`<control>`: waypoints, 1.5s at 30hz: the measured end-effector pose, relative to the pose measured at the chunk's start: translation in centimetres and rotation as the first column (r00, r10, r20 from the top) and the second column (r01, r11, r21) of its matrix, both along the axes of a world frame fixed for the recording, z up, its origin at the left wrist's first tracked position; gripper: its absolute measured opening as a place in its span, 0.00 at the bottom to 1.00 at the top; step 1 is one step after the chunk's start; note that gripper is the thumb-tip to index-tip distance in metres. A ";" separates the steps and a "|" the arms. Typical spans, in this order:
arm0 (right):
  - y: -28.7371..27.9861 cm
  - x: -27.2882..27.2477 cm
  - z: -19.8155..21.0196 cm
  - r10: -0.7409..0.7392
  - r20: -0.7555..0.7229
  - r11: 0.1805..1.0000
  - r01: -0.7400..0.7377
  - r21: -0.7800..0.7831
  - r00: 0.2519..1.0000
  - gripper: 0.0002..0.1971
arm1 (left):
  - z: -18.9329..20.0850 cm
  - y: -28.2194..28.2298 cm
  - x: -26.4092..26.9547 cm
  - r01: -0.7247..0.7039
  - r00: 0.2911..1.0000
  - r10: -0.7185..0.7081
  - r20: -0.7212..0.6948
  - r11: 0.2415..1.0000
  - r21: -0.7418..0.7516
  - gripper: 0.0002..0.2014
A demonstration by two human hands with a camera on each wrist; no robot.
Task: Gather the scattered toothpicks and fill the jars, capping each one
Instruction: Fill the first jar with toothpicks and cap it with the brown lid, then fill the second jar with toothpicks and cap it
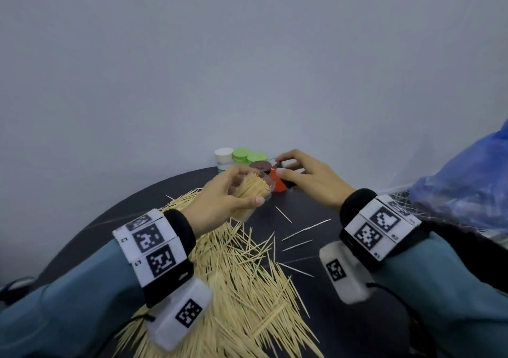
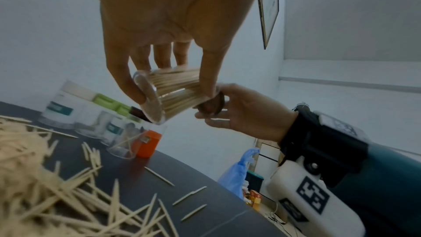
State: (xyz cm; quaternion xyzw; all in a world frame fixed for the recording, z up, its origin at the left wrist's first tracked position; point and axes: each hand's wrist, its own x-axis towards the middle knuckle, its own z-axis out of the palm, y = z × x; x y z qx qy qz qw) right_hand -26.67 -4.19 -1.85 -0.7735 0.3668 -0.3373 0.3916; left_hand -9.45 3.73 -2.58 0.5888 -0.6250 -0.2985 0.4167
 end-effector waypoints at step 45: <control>2.8 9.8 -2.6 0.195 -0.493 0.952 -0.285 -0.114 0.848 0.26 | 0.7 1.7 7.5 -0.330 0.859 0.258 0.442 0.939 0.093 0.25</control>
